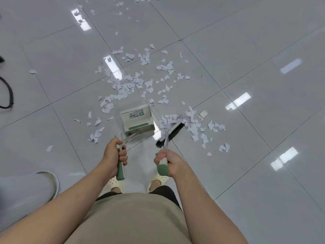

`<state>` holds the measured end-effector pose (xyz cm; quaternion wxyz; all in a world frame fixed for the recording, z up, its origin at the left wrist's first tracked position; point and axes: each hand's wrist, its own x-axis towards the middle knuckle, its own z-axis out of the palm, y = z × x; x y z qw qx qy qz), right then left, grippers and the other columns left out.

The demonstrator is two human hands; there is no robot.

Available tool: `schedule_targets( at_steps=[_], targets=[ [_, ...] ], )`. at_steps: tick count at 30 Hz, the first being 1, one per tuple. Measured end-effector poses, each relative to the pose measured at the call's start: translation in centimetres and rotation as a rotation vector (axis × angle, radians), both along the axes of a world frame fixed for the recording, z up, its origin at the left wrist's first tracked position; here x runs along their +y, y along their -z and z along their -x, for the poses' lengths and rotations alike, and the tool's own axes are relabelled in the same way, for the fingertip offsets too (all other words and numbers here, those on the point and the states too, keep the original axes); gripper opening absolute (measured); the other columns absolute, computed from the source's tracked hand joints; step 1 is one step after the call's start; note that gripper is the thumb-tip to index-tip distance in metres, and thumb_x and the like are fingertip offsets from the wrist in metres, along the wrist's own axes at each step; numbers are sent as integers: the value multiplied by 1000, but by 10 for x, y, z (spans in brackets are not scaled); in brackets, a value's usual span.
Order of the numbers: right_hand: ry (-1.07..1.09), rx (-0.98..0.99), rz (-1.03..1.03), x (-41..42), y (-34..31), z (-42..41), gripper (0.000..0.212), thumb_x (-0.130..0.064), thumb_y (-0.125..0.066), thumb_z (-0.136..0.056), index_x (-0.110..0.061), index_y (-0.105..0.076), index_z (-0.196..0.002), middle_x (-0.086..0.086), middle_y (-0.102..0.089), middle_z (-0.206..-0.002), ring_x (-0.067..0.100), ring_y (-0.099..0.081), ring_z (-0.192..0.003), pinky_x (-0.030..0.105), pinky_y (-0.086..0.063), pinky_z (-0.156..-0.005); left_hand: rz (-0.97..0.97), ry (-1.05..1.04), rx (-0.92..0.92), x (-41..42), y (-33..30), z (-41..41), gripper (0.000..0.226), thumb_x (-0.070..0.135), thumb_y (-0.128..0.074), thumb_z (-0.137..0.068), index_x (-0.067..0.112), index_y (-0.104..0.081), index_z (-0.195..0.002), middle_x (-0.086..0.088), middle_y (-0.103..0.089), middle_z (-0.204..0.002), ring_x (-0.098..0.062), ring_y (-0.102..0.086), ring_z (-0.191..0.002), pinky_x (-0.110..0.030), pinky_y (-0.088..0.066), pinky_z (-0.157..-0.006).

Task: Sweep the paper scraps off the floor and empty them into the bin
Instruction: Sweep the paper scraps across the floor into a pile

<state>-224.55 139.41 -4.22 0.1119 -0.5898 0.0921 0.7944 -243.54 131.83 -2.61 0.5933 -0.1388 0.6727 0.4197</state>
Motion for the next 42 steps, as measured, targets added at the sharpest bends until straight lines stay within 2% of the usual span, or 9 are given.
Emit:
schedule_targets(
  at_steps=[4, 6, 10, 18, 22, 30, 35, 38, 42],
  targets=[
    [98, 199, 83, 31, 25, -45, 54, 24, -66, -58, -17, -34, -71, -2, -34, -49, 10, -34, -31, 21, -34, -28, 5, -9, 56, 2, -6, -15, 17, 29, -46, -86, 17, -45, -75, 6, -29, -49, -11, -25, -37, -22, -27, -38],
    [16, 205, 27, 43, 21, -48, 47, 18, -64, -65, -18, -35, -70, -4, -33, -47, 8, -33, -31, 20, -33, -28, 0, 16, 89, 6, -8, -25, 16, 29, -46, -87, 18, -44, -75, 6, -29, -50, -12, -25, -38, -22, -27, -40],
    [-44, 149, -72, 57, 4, -31, 30, 7, -45, -87, -15, -36, -68, -4, -33, -46, 7, -32, -31, 17, -30, -29, -18, 26, 109, 18, -12, -40, 15, 29, -46, -86, 20, -41, -76, 5, -29, -51, -12, -25, -40, -21, -27, -42],
    [83, -68, -210, 85, -36, -85, 27, 8, -43, -88, -11, -40, -70, -1, -32, -44, 8, -30, -29, 15, -30, -31, -21, 118, 108, 37, -14, -78, 16, 30, -47, -87, 19, -41, -76, 5, -29, -52, -12, -26, -39, -22, -28, -42],
    [107, -251, -242, 74, -44, -129, 21, 7, -43, -87, -7, -45, -72, 1, -35, -52, 9, -33, -29, 14, -32, -33, -21, 201, 95, 45, -13, -96, 16, 29, -46, -87, 19, -42, -76, 7, -28, -49, -11, -25, -38, -24, -26, -42],
    [71, -545, -202, 32, -42, -229, 19, 5, -47, -81, -7, -45, -67, 3, -38, -36, 17, -36, -28, 17, -33, -37, -29, 428, 39, 77, -3, -147, 18, 30, -45, -88, 17, -45, -75, 7, -28, -50, -12, -25, -39, -26, -25, -44],
    [111, -583, -116, 7, -30, -250, 14, 6, -46, -81, -5, -49, -72, 4, -41, -36, 16, -39, -29, 19, -35, -38, -25, 502, 22, 89, -1, -168, 19, 30, -45, -89, 16, -46, -77, 6, -28, -50, -12, -25, -39, -26, -25, -44],
    [111, -564, -78, 2, -16, -239, 12, 7, -45, -80, -3, -50, -76, 5, -46, -46, 17, -43, -35, 23, -38, -40, -30, 516, 15, 92, 1, -168, 20, 30, -43, -90, 14, -47, -78, 6, -28, -49, -12, -24, -39, -26, -25, -45],
    [-97, -433, -26, -5, 0, -191, 15, 9, -42, -81, -3, -51, -82, 10, -47, -62, 21, -45, -46, 21, -39, -38, -38, 465, 7, 99, 3, -145, 21, 30, -42, -90, 14, -46, -77, 7, -27, -48, -12, -24, -39, -26, -25, -45]
  ],
)
